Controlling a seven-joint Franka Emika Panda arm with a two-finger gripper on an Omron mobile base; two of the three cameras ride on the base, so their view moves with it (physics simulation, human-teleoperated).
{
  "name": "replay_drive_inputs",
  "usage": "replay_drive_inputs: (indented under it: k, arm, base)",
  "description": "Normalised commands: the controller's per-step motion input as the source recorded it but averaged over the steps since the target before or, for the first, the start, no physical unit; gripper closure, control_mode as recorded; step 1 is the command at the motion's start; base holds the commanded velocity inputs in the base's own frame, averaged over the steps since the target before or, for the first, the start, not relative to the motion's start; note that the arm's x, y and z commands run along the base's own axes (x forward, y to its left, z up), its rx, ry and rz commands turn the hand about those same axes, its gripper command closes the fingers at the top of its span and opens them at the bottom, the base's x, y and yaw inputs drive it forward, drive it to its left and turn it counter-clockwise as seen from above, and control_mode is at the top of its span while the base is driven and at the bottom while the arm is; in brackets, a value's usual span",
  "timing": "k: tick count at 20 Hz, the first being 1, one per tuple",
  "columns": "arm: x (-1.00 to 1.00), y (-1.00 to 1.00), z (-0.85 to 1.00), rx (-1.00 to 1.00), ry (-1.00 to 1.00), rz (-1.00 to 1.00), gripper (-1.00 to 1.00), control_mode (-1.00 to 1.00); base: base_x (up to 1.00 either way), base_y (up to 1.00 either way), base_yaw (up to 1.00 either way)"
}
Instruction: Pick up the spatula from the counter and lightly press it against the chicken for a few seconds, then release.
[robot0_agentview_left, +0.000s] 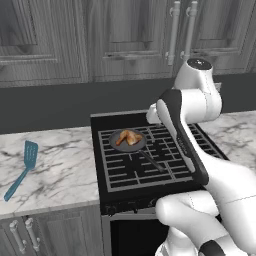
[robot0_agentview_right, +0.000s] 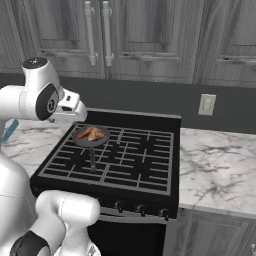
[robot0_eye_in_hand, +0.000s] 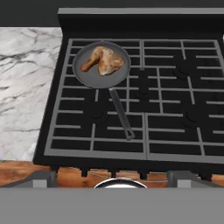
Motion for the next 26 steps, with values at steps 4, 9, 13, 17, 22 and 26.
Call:
replay_drive_inputs:
  k: [4,9,13,17,22,26]
  arm:
    - [-0.23,0.23,0.00,0.01,0.00,0.00,-1.00,-1.00]
    - [-0.33,0.19,-0.04,0.02,0.00,0.00,-1.00,-1.00]
    - [-0.35,0.22,0.00,0.03,0.00,0.00,-1.00,-1.00]
    - [-0.21,0.29,-0.04,0.06,0.00,0.02,-1.00,-1.00]
    - [-0.21,0.34,-0.01,0.02,-0.01,0.04,-1.00,-1.00]
    - [-0.21,0.41,0.00,0.00,-0.02,0.03,-1.00,-1.00]
  base:
    - [0.00,0.00,0.00]
    - [0.00,0.00,0.00]
    - [0.00,0.00,0.00]
    - [0.00,0.00,0.00]
    - [0.00,0.00,0.00]
    - [0.00,0.00,0.00]
